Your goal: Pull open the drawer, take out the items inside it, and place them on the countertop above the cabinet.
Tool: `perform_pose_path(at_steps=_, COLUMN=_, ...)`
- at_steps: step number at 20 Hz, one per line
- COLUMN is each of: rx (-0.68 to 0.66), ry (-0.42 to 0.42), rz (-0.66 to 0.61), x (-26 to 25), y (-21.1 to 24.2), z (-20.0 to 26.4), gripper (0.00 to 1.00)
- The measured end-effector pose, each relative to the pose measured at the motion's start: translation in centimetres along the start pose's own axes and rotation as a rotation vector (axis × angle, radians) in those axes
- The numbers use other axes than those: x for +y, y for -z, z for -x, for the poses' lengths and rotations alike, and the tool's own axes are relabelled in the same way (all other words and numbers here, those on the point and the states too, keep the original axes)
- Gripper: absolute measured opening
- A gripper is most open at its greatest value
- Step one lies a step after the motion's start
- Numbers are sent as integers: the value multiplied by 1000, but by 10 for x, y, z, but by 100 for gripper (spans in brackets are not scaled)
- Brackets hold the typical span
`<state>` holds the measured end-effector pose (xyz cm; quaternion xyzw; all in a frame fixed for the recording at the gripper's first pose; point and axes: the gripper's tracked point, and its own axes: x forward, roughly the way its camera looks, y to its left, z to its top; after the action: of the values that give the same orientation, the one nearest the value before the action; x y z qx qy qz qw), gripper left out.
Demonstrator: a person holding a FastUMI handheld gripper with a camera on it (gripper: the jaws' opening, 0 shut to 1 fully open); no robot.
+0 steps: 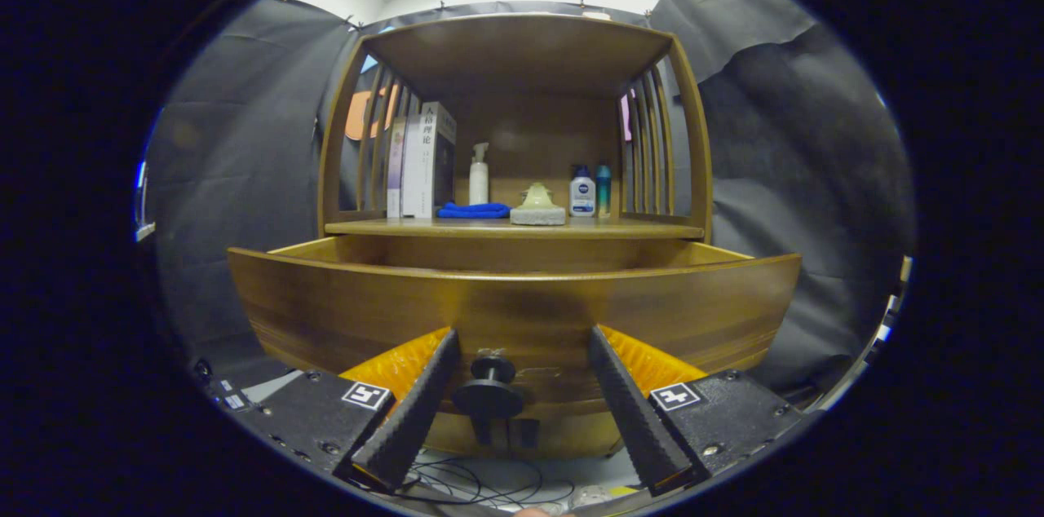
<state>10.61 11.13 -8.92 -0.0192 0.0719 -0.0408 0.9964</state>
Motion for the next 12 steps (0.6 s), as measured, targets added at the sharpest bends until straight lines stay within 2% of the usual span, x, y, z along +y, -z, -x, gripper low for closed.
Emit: perform_pose_path(at_steps=12, rx=18, ry=-2, rz=-24, x=-1, y=-7, z=-54, gripper=100)
